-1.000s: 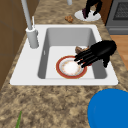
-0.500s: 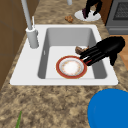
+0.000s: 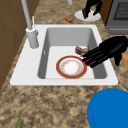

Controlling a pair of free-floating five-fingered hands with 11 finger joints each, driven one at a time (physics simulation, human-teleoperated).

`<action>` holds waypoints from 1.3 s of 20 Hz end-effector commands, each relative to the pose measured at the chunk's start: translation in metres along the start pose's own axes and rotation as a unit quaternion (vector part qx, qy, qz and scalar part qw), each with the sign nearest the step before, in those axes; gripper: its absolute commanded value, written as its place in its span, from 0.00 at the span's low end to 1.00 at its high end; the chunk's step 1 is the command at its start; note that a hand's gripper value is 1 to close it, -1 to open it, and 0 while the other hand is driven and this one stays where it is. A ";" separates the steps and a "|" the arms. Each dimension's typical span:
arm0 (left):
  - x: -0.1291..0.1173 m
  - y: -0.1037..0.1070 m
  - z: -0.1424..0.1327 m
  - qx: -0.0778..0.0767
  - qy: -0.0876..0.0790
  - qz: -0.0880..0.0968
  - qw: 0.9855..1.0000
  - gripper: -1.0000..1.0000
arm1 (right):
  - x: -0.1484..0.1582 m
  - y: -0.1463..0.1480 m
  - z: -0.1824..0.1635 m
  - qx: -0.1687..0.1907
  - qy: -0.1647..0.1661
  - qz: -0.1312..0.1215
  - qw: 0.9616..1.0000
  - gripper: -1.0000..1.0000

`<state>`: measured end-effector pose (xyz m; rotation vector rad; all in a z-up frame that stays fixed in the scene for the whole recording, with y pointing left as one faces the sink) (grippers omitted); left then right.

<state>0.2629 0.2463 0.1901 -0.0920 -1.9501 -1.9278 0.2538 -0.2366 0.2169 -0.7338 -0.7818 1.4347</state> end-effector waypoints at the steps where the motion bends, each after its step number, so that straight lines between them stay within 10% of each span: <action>1: 0.002 -0.001 0.012 -0.029 -0.023 0.056 0.998 0.00 | 0.000 0.000 0.000 0.000 0.000 0.000 1.000 0.50; 3: 0.010 -0.006 0.002 -0.033 -0.022 0.004 0.999 0.00 | 0.000 0.000 0.000 0.000 0.000 0.000 1.000 0.50; 5: 0.004 -0.003 0.007 0.001 -0.001 0.014 1.000 0.00 | 0.000 0.000 0.000 0.000 0.000 0.000 1.000 0.50; 17: -0.004 -0.010 -0.006 -0.005 0.001 0.013 1.000 0.00 | 0.000 0.000 0.000 0.000 0.000 0.000 1.000 0.50; 26: 0.043 -0.024 0.021 -0.002 -0.001 0.017 1.000 0.00 | 0.000 0.000 0.000 0.000 0.000 0.000 1.000 0.50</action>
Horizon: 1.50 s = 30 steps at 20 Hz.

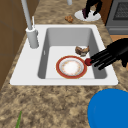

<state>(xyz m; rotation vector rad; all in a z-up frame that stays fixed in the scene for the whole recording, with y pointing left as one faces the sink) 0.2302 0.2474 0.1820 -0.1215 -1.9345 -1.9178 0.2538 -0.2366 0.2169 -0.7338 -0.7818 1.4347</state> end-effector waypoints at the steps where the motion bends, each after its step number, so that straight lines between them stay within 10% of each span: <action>1: 0.022 -0.008 0.015 -0.001 0.000 0.004 1.000 0.00 | 0.000 0.000 0.000 0.000 0.000 0.000 1.000 0.50; 8: 0.046 -0.016 0.015 -0.011 -0.018 0.000 1.000 0.00 | 0.000 0.000 0.000 0.000 0.000 0.000 1.000 0.50; 30: 0.043 -0.016 0.016 -0.001 0.000 0.004 1.000 0.00 | 0.000 0.000 0.000 0.000 0.000 0.000 1.000 0.50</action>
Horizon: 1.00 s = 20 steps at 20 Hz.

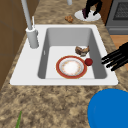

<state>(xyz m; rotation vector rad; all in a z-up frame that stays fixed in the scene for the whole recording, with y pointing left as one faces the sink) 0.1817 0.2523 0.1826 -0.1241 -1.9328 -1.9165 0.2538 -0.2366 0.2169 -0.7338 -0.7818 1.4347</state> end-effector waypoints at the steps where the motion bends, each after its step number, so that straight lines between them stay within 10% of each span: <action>1: 0.000 0.000 0.000 0.000 0.000 0.002 1.000 0.00 | 0.000 0.000 0.000 0.000 0.000 0.000 1.000 0.50; 2: 0.000 0.000 0.001 0.000 0.000 0.001 1.000 0.00 | 0.000 0.000 0.000 0.000 0.000 0.000 1.000 0.50; 3: 0.000 0.000 0.000 0.000 0.000 0.000 1.000 0.50 | 0.000 0.000 0.000 0.000 0.000 0.000 1.000 0.00; 20: -0.001 0.000 -0.001 0.004 0.003 -0.022 1.000 0.50 | -0.075 -0.029 0.008 0.043 -0.049 -0.043 0.997 0.00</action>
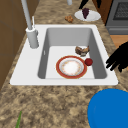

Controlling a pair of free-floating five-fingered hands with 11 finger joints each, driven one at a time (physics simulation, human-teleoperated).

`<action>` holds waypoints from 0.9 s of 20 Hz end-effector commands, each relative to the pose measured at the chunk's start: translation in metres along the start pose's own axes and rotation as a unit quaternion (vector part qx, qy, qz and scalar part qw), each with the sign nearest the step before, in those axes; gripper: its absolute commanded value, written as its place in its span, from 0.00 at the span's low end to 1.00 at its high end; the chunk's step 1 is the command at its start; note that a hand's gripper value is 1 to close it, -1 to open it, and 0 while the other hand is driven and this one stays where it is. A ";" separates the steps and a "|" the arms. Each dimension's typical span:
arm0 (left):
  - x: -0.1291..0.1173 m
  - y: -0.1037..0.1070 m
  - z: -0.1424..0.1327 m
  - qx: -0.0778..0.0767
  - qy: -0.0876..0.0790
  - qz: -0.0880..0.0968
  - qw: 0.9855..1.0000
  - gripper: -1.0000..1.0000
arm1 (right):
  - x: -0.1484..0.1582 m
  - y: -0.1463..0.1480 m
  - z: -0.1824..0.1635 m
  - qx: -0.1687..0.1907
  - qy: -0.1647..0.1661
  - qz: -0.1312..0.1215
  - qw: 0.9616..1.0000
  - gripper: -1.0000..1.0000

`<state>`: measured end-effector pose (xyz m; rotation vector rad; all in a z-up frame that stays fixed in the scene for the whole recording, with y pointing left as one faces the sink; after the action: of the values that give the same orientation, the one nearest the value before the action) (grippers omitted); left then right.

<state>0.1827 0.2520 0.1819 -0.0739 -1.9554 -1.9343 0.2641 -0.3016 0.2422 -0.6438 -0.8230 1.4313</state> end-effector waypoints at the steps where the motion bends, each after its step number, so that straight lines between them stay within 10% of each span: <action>1: 0.000 0.000 0.000 0.000 0.000 0.000 1.000 0.50 | -0.015 -0.004 0.002 0.031 -0.014 -0.025 0.999 0.00; 18: 0.000 0.000 0.000 0.002 0.002 -0.003 1.000 0.50 | -0.077 -0.045 0.035 0.121 -0.047 -0.059 0.990 0.00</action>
<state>0.1830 0.2518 0.1816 -0.0641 -1.9598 -1.9325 0.2663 -0.3711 0.2796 -0.4139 -0.7231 1.4553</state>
